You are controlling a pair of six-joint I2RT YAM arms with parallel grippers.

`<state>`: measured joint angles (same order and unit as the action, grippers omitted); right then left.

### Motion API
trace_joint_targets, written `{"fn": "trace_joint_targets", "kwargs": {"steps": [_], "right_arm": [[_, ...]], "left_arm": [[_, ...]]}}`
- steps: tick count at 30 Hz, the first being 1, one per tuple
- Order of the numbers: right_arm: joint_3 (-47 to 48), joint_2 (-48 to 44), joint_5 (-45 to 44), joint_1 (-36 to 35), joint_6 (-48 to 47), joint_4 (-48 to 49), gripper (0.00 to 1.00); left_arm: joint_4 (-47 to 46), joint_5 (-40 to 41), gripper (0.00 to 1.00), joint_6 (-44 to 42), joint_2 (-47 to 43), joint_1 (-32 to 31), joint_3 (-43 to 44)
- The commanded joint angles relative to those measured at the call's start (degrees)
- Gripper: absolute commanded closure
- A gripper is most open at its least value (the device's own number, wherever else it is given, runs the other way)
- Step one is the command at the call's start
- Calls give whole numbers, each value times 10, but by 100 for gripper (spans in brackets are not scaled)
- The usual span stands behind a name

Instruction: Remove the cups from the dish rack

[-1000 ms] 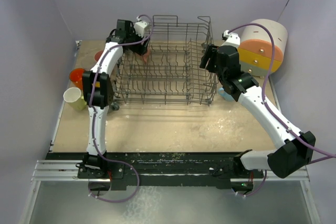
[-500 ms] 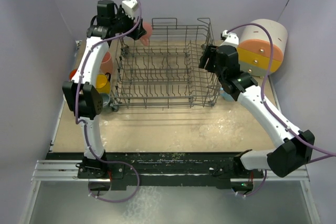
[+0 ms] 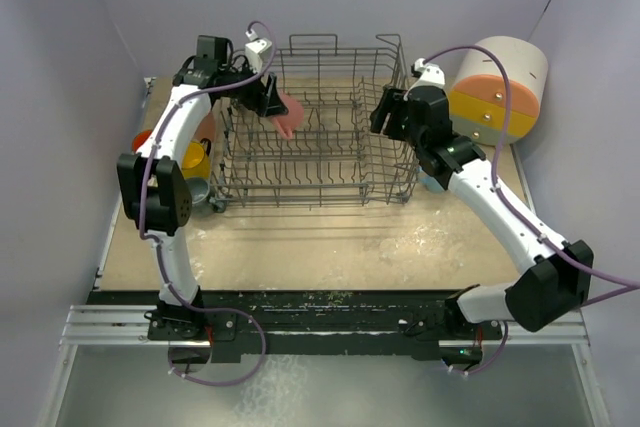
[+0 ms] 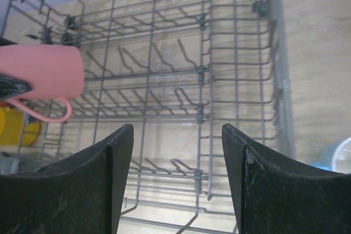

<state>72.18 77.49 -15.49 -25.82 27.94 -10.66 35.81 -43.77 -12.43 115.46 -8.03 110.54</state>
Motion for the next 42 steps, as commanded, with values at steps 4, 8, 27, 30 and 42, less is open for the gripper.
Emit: {"fn": "trace_joint_targets", "kwargs": {"steps": [4,8,27,30,42], "right_arm": [[26,27,162,0,79,60,32],[16,48,243,0,168,126,27],[-43,87,388,-18,436,426,29],[-45,87,386,-21,442,433,30],[-46,148,427,-30,551,594,38]], "left_arm": [[-63,-161,100,75,-107,0,-4],[-90,-187,100,126,-121,2,-21],[-241,-254,100,309,-162,8,-75],[-250,-257,100,322,-169,8,-76],[-318,-281,100,415,-188,11,-107]]}}
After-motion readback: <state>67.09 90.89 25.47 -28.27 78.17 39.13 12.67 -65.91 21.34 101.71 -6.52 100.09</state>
